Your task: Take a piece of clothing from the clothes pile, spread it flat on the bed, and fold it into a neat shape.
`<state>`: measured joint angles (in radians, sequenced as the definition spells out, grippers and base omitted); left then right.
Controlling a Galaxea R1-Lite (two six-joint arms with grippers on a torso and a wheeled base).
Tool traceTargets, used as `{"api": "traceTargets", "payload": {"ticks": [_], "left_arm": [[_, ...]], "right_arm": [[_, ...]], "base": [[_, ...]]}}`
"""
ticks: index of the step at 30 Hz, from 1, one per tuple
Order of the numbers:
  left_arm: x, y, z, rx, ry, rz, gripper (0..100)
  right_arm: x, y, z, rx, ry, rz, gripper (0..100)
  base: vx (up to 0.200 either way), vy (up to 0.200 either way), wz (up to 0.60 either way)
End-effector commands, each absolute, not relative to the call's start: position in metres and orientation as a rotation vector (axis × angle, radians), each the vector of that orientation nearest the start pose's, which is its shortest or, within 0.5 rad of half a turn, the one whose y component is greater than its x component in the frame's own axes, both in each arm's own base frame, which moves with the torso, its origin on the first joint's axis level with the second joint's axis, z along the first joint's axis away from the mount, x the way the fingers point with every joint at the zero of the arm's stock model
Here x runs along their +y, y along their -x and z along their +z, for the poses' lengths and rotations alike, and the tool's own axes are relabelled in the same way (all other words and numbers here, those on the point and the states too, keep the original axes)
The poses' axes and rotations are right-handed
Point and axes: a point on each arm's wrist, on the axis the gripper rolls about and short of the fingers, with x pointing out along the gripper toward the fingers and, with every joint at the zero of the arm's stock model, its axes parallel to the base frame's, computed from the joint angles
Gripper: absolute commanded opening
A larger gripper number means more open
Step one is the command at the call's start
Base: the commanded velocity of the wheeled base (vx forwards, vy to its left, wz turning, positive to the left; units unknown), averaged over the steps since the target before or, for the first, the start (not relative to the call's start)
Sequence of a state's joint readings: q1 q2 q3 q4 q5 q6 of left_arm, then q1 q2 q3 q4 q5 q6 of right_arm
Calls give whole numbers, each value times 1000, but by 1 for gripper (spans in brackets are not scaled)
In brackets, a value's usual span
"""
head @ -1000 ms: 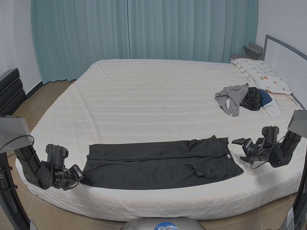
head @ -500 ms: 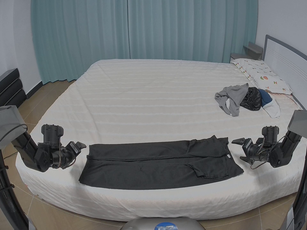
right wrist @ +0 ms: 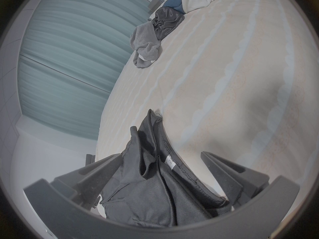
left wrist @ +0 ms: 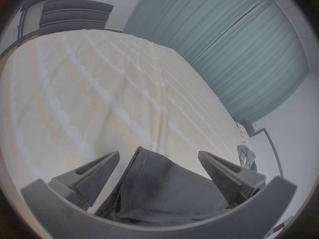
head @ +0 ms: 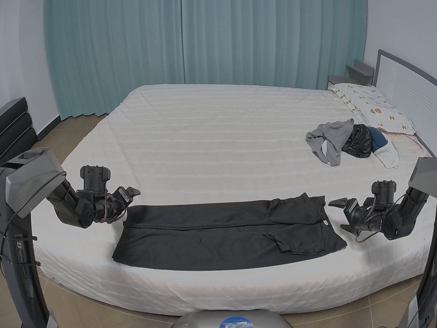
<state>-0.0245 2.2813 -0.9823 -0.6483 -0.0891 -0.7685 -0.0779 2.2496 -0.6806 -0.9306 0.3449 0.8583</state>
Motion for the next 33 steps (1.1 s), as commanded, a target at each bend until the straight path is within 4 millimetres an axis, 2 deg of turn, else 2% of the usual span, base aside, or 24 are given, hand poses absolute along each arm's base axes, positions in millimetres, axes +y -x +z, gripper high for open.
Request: {"api": "traceTargets", "payload": {"ticks": [1,2,3,11,23,24,33], "left_arm": [[-15,-404,-5,702,755,153,100],[-16,-405,-10,708,753,155,100],[-16,-405,-11,709,753,156,0],[-9,-409,-8,682,761,177,0],[-9,-410,-7,675,762,175,0],[-9,-410,-7,673,763,175,100],[-6,-405,0,684,764,131,100]], "right_arm": [[-19,-345,-2,707,-958,-27,100],[-19,-345,-2,706,-957,-26,100],[-19,-345,-3,707,-958,-27,100],[-19,-345,-3,707,-956,-26,100],[-19,-345,-3,707,-958,-27,100],[-19,-345,-3,707,-958,-27,100],[-19,-345,-3,707,-958,-27,100]], "base": [[0,0,0],[0,0,0],[0,0,0],[0,0,0],[0,0,0],[0,0,0],[0,0,0]]}}
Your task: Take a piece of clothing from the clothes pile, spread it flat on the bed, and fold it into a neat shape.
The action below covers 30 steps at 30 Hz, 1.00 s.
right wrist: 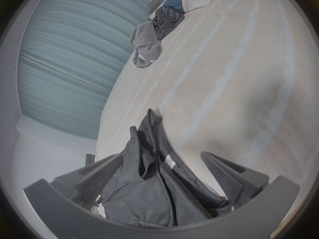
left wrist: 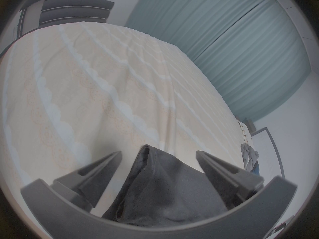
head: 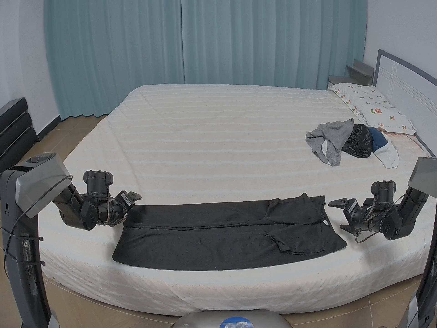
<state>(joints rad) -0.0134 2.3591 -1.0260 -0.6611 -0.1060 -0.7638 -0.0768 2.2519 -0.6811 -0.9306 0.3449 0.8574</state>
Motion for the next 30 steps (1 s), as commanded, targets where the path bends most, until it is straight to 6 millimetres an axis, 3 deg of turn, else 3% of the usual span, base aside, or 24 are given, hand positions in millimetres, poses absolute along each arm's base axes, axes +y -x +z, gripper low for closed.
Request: {"api": "traceTargets", "payload": {"ticks": [1,11,14,29,30], "left_arm": [[-6,-403,-1,696,750,114,100],[0,-383,-11,779,633,17,100],[0,-373,-10,773,609,-83,100],[-3,-360,-15,789,517,-167,100],[-3,-360,-15,791,518,-168,0]], "right_arm": [[-18,-345,-3,709,-957,-26,100],[-18,-345,-3,709,-957,-26,100],[-16,-345,-2,711,-956,-21,100],[-16,-345,-2,712,-956,-19,100],[-16,-345,-2,712,-956,-19,100]], "base": [[0,0,0],[0,0,0],[0,0,0],[0,0,0],[0,0,0]]}}
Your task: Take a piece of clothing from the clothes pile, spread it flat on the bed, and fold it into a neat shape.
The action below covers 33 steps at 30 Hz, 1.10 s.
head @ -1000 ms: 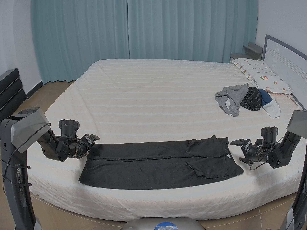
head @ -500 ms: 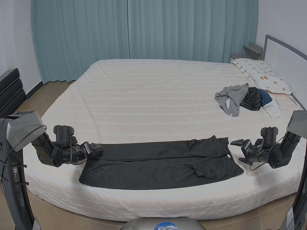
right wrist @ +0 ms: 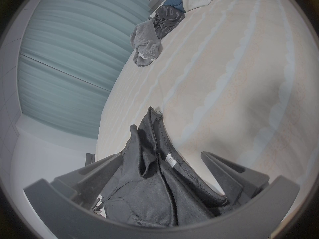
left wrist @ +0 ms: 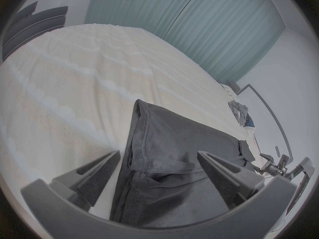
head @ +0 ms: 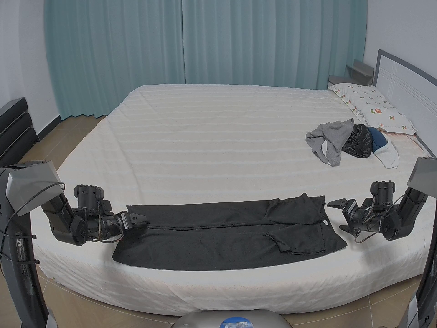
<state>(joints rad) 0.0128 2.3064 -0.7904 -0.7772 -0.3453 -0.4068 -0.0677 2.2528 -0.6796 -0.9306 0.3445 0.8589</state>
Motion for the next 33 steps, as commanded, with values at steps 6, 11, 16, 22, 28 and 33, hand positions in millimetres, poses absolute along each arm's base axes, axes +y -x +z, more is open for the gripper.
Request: {"api": "traceTargets", "payload": {"ticks": [6,11,16,22,28,33], "left_arm": [[-3,-360,-17,794,519,-169,0],[-2,-359,-8,774,528,-165,0],[-1,-355,4,752,526,-167,0],[-2,-355,6,745,533,-161,0],[-1,-358,5,746,558,-148,0],[-1,-357,4,747,558,-148,0]], "right_arm": [[-16,-345,-2,712,-956,-19,100],[-16,-345,-2,709,-956,-20,100],[-16,-343,2,704,-956,-16,100],[-16,-343,3,704,-967,-19,100],[-16,-343,3,702,-967,-19,100],[-16,-342,3,705,-968,-20,100]], "base": [[0,0,0],[0,0,0],[0,0,0],[0,0,0],[0,0,0],[0,0,0]]}}
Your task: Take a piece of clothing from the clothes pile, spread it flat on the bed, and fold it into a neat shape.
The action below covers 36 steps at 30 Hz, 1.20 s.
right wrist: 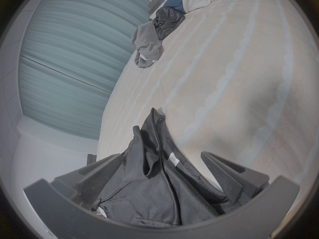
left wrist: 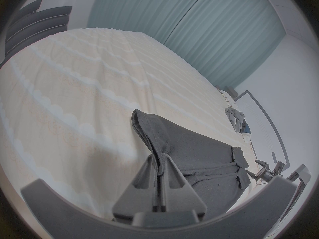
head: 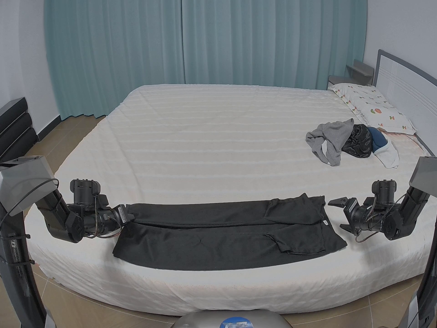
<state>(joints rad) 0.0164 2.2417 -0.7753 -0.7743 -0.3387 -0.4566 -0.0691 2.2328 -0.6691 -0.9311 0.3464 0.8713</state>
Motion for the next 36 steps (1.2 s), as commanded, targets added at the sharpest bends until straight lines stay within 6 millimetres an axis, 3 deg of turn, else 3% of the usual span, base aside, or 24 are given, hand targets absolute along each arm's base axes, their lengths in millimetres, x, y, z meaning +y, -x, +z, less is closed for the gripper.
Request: {"api": "traceTargets", "payload": {"ticks": [1,18,29,36], "left_arm": [[-1,-358,4,744,557,-147,0],[-6,-376,18,685,666,-126,0],[-14,-375,21,691,665,-132,0],[-28,-381,33,644,679,-93,0]], "right_arm": [[-16,-342,3,705,-968,-20,100],[-17,-342,3,701,-970,-22,100],[-18,-342,4,700,-970,-23,100],[-17,-342,5,699,-970,-21,100]], "base": [[0,0,0],[-35,0,0],[0,-200,0],[0,-200,0]]}}
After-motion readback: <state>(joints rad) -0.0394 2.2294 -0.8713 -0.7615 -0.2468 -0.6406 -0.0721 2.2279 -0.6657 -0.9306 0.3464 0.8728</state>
